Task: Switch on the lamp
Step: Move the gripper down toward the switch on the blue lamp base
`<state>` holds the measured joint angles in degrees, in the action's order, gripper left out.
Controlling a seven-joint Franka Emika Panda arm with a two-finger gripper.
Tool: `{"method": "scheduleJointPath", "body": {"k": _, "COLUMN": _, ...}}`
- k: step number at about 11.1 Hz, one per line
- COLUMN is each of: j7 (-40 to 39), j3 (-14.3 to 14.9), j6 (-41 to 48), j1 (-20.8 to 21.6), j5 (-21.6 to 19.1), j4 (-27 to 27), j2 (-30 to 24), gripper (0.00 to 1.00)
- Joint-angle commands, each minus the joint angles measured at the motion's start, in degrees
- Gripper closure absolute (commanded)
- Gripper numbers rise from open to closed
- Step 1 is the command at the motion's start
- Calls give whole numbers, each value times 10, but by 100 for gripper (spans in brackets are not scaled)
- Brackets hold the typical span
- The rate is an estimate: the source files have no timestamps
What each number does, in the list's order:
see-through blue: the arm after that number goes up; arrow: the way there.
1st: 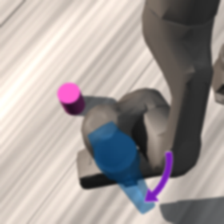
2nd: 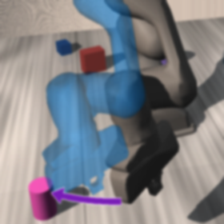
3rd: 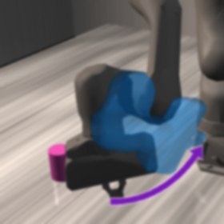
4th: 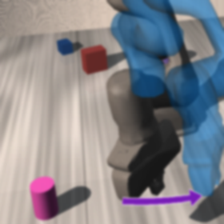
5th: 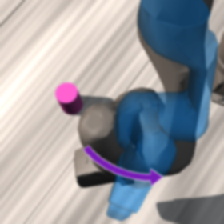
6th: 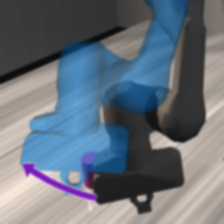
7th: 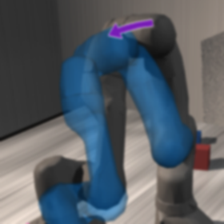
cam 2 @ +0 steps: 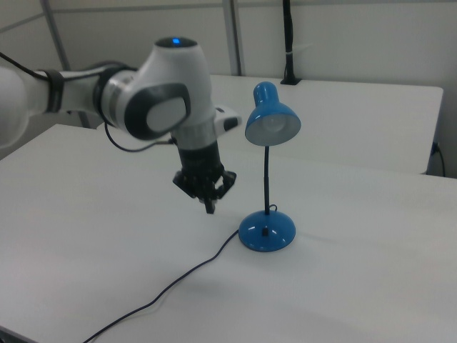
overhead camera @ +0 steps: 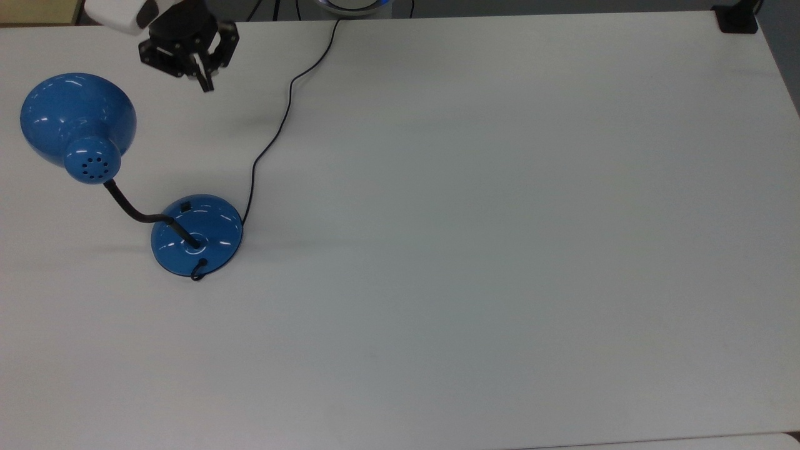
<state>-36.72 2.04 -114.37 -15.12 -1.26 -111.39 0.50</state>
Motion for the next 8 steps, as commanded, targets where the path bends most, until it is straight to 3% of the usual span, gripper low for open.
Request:
{"method": "scheduleJointPath", "body": {"k": 1, "j7": -11, "j3": -2, "j6": -170, "j1": -25, "j5": -49, "j4": -72, "j2": 17, "gripper": 100}}
{"method": "scheduleJointPath", "body": {"k": 6, "j7": -9, "j3": -2, "j6": -365, "j1": -27, "j5": -119, "j4": -69, "j2": 117, "gripper": 100}}
{"method": "scheduleJointPath", "body": {"k": 8, "j7": -8, "j3": -2, "j6": -410, "j1": -26, "j5": -124, "j4": -67, "j2": 144, "gripper": 100}}
